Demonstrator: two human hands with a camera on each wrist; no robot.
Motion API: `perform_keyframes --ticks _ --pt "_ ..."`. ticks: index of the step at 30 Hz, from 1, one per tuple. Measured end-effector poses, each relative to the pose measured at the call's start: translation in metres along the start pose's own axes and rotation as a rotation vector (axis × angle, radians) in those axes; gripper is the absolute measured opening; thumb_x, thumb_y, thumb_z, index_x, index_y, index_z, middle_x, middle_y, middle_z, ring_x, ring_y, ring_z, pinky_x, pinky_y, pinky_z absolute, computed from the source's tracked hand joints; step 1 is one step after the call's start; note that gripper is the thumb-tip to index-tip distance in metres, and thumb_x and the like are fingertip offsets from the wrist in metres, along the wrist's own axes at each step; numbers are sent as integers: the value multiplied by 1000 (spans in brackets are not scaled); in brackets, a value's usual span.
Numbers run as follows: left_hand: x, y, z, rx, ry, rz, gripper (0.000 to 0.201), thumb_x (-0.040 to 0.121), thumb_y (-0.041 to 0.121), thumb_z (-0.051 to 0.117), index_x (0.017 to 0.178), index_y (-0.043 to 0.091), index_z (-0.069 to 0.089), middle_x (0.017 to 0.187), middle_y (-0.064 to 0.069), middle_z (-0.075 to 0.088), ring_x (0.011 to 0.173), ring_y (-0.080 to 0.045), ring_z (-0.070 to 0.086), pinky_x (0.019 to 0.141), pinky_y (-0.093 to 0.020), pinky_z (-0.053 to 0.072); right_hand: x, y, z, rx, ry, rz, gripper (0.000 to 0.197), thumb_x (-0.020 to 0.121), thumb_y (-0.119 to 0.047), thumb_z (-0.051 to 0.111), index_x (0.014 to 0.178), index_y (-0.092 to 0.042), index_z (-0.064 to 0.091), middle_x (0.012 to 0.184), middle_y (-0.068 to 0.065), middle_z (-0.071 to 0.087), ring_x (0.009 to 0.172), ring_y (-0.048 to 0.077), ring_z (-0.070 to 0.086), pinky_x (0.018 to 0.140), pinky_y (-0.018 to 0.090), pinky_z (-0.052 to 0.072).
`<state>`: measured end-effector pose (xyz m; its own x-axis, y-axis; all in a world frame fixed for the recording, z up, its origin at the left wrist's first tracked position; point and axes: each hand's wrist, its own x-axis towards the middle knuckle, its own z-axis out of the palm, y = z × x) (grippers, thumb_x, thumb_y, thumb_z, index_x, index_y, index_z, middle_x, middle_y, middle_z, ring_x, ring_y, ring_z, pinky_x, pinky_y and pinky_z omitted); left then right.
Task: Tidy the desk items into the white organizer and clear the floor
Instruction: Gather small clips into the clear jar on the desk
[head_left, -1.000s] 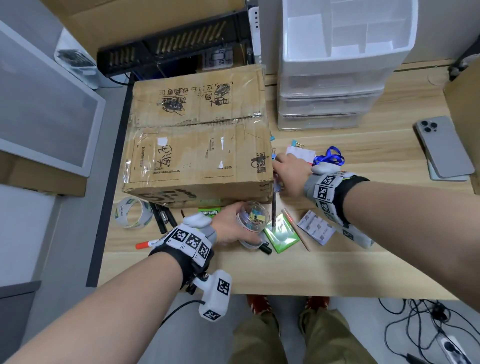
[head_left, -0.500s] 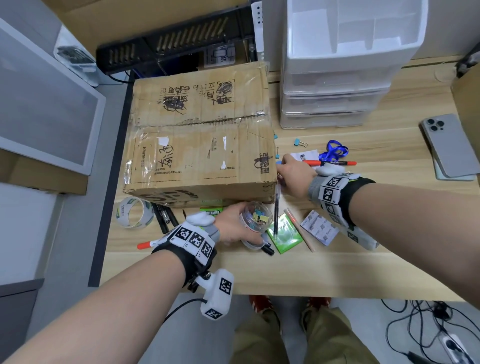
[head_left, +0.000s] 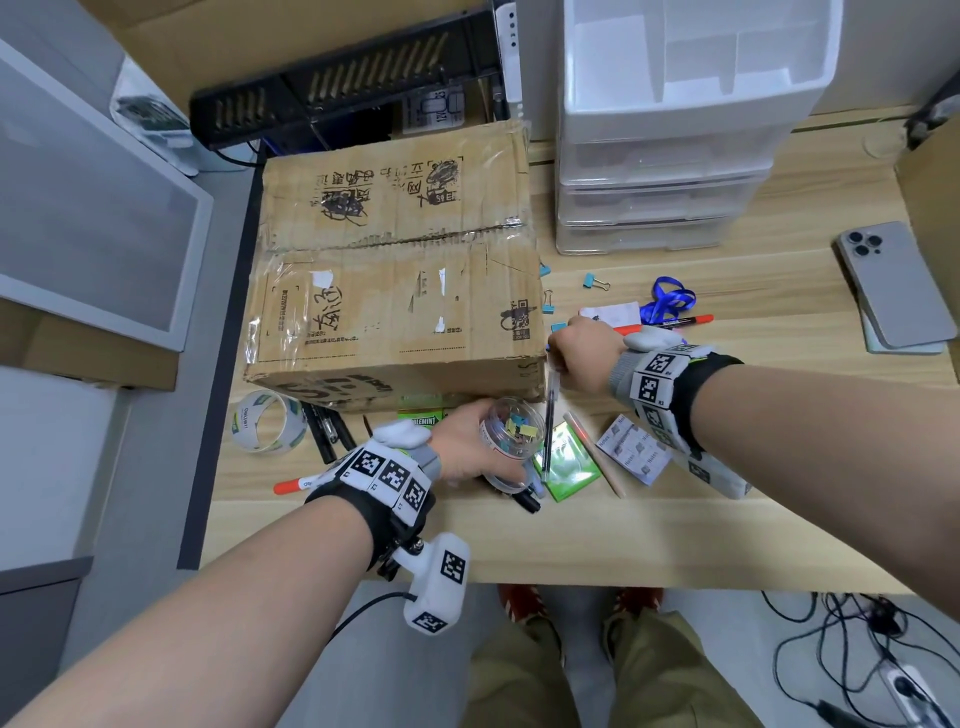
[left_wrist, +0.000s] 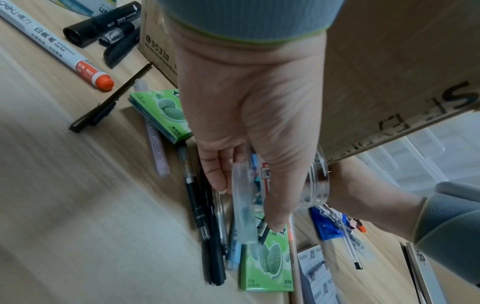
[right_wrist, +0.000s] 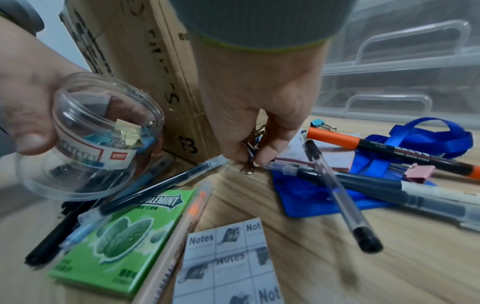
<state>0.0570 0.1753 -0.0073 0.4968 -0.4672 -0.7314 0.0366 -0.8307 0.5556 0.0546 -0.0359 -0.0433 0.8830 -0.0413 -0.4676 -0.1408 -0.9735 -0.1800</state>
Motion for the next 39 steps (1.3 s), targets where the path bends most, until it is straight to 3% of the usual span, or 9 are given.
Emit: perform_keyframes --ticks 8,10,12,14,22,27,31,34,39 --pt "-1 5 6 -15 -2 38 62 73 13 88 121 27 53 101 14 62 77 9 54 41 -1 37 -8 3 -2 53 40 52 31 98 -31 55 100 -6 72 99 12 69 92 28 65 73 33 52" --pt "0 4 8 -21 -2 34 66 68 16 92 122 26 55 105 13 65 88 -1 62 59 -4 46 -10 7 -2 127 62 55 31 96 -33 59 99 -5 73 97 12 71 94 28 65 77 34 55" --pt "2 3 11 -24 3 20 73 61 21 95 123 25 58 111 11 69 101 -10 66 86 -21 53 -12 13 -1 241 80 61 27 92 -31 64 92 -6 75 92 10 71 92 28 65 77 32 54" --pt "3 1 12 -23 9 10 80 51 30 95 123 24 60 112 11 71 105 -11 67 98 -34 53 -15 19 -2 370 67 45 18 86 -25 70 86 -8 77 89 6 73 89 24 66 78 30 54" --pt "1 14 18 -28 17 35 82 41 39 92 117 28 62 108 11 73 102 -13 69 97 -41 55 -46 24 -33 801 -170 -51 15 77 -11 72 88 -13 82 79 -1 77 74 9 66 86 32 60" --pt "5 18 23 -67 15 66 75 41 34 93 111 27 66 104 6 76 99 -16 71 94 -45 56 -66 5 -36 699 -212 -172 20 80 -8 71 94 -18 81 54 -22 63 51 -9 55 54 5 41" --pt "7 16 24 -52 13 78 74 42 35 92 110 28 65 103 6 75 99 -17 71 92 -46 57 -71 1 -26 789 -266 -173 23 80 -7 74 101 -14 79 76 -6 74 62 -7 64 61 8 49" --pt "7 11 23 -31 2 71 76 45 31 94 114 28 63 105 8 74 98 -14 71 92 -43 58 -70 8 -23 1021 -265 -90 21 85 3 65 103 -1 75 84 15 77 74 16 74 69 22 60" --pt "8 1 18 -49 -12 81 80 55 19 96 125 24 58 111 10 71 102 -10 69 95 -32 55 -55 28 -12 1021 -30 127 16 88 3 60 100 0 72 91 15 74 68 16 71 59 20 57"
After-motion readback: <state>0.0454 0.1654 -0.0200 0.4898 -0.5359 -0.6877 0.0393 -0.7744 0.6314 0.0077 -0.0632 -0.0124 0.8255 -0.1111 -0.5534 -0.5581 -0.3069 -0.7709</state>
